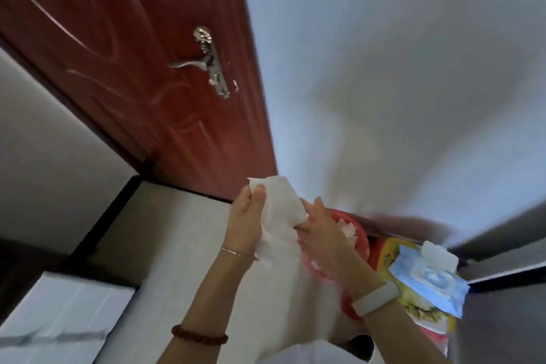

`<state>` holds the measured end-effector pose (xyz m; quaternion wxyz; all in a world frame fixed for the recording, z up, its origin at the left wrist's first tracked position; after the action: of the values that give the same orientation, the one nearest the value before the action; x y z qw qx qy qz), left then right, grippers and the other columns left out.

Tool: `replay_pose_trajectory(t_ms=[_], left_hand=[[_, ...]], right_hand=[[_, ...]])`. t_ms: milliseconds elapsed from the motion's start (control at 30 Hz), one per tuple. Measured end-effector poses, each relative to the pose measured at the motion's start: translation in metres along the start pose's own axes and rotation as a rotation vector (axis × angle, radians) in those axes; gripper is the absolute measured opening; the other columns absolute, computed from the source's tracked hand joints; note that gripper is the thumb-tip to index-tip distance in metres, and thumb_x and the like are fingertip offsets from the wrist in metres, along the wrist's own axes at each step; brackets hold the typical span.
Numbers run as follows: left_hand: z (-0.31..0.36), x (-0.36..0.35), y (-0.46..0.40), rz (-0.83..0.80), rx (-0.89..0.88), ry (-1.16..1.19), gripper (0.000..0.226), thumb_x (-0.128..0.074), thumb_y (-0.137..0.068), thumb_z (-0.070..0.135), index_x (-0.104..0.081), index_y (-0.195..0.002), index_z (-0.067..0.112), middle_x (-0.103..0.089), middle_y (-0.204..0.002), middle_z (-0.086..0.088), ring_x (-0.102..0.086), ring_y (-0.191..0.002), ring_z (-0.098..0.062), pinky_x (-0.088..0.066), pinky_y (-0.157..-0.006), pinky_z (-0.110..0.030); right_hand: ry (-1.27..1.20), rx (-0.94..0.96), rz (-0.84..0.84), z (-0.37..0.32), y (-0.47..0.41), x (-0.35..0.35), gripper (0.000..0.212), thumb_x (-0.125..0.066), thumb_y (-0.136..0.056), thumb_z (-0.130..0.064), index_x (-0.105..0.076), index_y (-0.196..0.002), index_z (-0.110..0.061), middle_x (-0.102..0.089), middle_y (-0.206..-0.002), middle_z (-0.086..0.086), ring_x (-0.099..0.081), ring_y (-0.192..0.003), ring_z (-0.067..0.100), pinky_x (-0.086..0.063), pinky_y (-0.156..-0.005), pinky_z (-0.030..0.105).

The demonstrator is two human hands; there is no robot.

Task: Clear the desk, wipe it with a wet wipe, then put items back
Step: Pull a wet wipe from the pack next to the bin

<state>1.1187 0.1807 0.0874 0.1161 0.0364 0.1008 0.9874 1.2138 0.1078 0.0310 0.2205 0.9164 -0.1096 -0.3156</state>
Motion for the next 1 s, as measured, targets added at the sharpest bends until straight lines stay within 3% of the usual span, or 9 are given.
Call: replay_pose_trajectory(t_ms=[100, 167, 300, 400, 533, 600, 767, 900, 1000], left_hand=[[0.001, 0.127, 0.022, 0.281, -0.044, -0.022, 0.037, -0.042, -0.091, 0.038, -0.053, -0.069, 0.011, -0.048, -0.071, -0.009, -0.046, -0.070, -0.019, -0.043, -0.069, -0.038], [0.002, 0.193, 0.045, 0.419, -0.039, -0.002, 0.040, -0.041, -0.093, 0.037, -0.043, -0.060, 0.013, -0.039, -0.063, -0.005, -0.038, -0.065, -0.019, -0.036, -0.064, -0.036], [-0.013, 0.299, 0.096, 0.610, -0.020, -0.036, 0.043, -0.043, -0.094, 0.032, -0.047, -0.060, 0.006, -0.039, -0.062, 0.000, -0.036, -0.061, -0.015, -0.034, -0.059, -0.028], [-0.031, 0.373, 0.129, 0.788, -0.001, -0.094, 0.032, -0.047, -0.092, 0.031, -0.045, -0.075, 0.005, -0.041, -0.064, -0.001, -0.038, -0.057, -0.011, -0.033, -0.049, -0.018], [-0.044, 0.442, 0.150, 0.879, 0.006, -0.087, 0.002, -0.048, -0.092, 0.018, -0.046, -0.093, 0.018, -0.039, -0.051, 0.000, -0.032, -0.041, -0.007, -0.029, -0.041, -0.016], [-0.043, 0.471, 0.149, 0.892, -0.023, -0.134, 0.012, -0.045, -0.093, 0.011, -0.051, -0.096, 0.021, -0.039, -0.052, 0.005, -0.034, -0.042, -0.002, -0.029, -0.044, -0.012], [-0.056, 0.545, 0.107, 0.811, 0.012, -0.059, 0.025, -0.054, -0.089, 0.013, -0.062, -0.100, 0.034, -0.064, -0.101, 0.008, -0.056, -0.089, 0.002, -0.042, -0.079, -0.010], [-0.055, 0.594, 0.054, 0.786, 0.054, 0.115, 0.040, -0.054, -0.088, 0.005, -0.058, -0.108, 0.040, -0.063, -0.105, 0.017, -0.059, -0.089, -0.001, -0.046, -0.082, -0.018], [-0.051, 0.633, 0.030, 0.839, 0.050, 0.190, 0.040, -0.059, -0.085, 0.004, -0.056, -0.109, 0.035, -0.062, -0.103, -0.001, -0.062, -0.085, -0.011, -0.053, -0.077, -0.027]], right_hand=[[0.159, 0.122, -0.142, 0.032, -0.006, -0.110, 0.029, -0.050, -0.092, -0.025, -0.055, -0.120, -0.018, -0.066, -0.110, 0.007, -0.063, -0.100, 0.023, -0.055, -0.075, 0.033], [0.247, 0.280, -0.113, 0.048, -0.010, -0.159, 0.019, -0.051, -0.091, -0.015, -0.060, -0.108, -0.017, -0.066, -0.102, 0.007, -0.064, -0.094, 0.022, -0.055, -0.075, 0.035], [0.452, 0.538, 0.031, 0.072, -0.009, -0.250, 0.019, -0.037, -0.086, -0.020, -0.053, -0.093, -0.013, -0.058, -0.088, -0.005, -0.058, -0.079, 0.003, -0.047, -0.072, 0.016], [0.653, 0.614, -0.080, 0.102, -0.018, -0.324, 0.019, -0.034, -0.095, -0.010, -0.052, -0.100, -0.005, -0.050, -0.085, -0.010, -0.049, -0.078, 0.001, -0.033, -0.067, -0.002], [0.814, 0.470, -0.265, 0.165, -0.058, -0.386, 0.019, -0.034, -0.097, -0.006, -0.050, -0.104, -0.001, -0.050, -0.096, 0.006, -0.050, -0.093, 0.022, -0.032, -0.066, 0.013], [0.780, 0.275, -0.396, 0.203, -0.081, -0.414, 0.019, -0.037, -0.097, -0.016, -0.045, -0.115, -0.013, -0.050, -0.102, 0.003, -0.051, -0.098, 0.020, -0.037, -0.067, 0.016], [0.544, -0.375, -0.828, 0.295, -0.114, -0.484, 0.057, -0.048, -0.080, -0.050, -0.019, -0.130, -0.052, -0.058, -0.120, -0.002, -0.062, -0.100, 0.018, -0.045, -0.094, 0.040], [0.553, -0.608, -0.992, 0.344, -0.140, -0.528, 0.072, -0.055, -0.072, -0.065, -0.021, -0.134, -0.054, -0.049, -0.135, 0.002, -0.056, -0.115, 0.026, -0.037, -0.103, 0.052], [0.491, -0.590, -1.002, 0.354, -0.164, -0.572, 0.051, -0.048, -0.088, -0.044, -0.034, -0.137, -0.036, -0.056, -0.127, 0.003, -0.056, -0.114, 0.024, -0.042, -0.099, 0.044]])
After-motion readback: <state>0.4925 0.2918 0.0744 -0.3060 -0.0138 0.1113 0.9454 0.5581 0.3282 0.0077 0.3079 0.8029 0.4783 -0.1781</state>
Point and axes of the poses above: each hand's wrist, its own y-axis away from the middle knuckle, its own x-axis out of the back of the hand, z = x × y, the point moved 10 cm from there along -y, towards the middle knuckle
